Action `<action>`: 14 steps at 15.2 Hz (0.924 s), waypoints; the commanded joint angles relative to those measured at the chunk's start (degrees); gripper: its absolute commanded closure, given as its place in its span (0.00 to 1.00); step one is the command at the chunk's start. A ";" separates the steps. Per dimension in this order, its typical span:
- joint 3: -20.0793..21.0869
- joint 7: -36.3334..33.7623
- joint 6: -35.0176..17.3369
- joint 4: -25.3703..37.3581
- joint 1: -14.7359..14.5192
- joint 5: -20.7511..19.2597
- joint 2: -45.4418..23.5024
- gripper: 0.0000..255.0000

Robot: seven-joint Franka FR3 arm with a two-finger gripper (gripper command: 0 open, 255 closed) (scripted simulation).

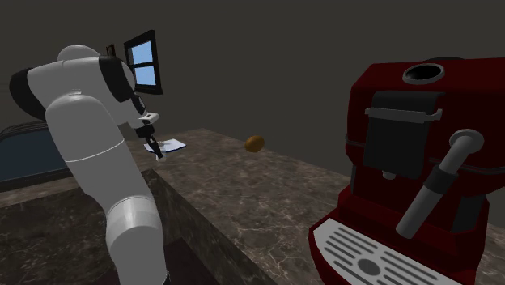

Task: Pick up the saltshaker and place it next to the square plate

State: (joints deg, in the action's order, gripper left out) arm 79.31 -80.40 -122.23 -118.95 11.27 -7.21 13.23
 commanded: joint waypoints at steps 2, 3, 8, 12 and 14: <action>0.50 -0.28 -0.39 -0.28 0.36 -0.18 -0.13 1.00; 0.50 -0.28 -0.39 -0.28 0.36 -0.18 -0.13 1.00; 0.50 -0.28 -0.38 -0.28 0.35 -0.17 -0.12 0.00; 0.50 -0.28 -0.38 -0.28 0.35 -0.17 -0.12 0.00; -2.01 0.56 1.34 0.73 -2.15 1.03 0.93 0.00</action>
State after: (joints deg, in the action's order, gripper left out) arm 79.07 -80.47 -121.80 -118.64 10.78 -6.96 13.47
